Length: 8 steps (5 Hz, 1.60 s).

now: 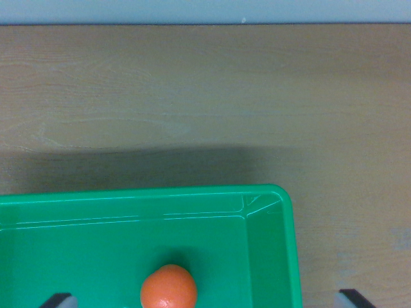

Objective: Pick fruit

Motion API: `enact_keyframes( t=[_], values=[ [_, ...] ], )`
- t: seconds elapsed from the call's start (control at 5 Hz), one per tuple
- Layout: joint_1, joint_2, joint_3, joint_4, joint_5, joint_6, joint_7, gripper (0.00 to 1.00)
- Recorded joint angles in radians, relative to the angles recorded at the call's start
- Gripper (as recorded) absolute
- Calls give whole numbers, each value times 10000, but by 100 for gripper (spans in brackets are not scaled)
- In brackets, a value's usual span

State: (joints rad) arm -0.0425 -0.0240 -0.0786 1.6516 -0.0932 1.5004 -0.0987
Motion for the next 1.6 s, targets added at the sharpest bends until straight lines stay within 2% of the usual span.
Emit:
enact_keyframes(
  t=[0.2, 0.4, 0.6, 0.8, 1.0, 1.2, 1.4, 1.6],
  values=[
    [0, 0, 0, 0, 0, 0, 0, 0],
    [-5, 38, -1, -108, 19, -122, -59, 0],
    [-5, 38, -1, -108, 19, -122, -59, 0],
    [-13, 95, -2, -268, 48, -301, -147, 0],
    [-13, 95, -2, -268, 48, -301, -147, 0],
    [-22, 166, -3, -467, 83, -525, -256, 0],
    [-22, 166, -3, -467, 83, -525, -256, 0],
    [-34, 253, -5, -712, 127, -801, -390, 0]
  ],
)
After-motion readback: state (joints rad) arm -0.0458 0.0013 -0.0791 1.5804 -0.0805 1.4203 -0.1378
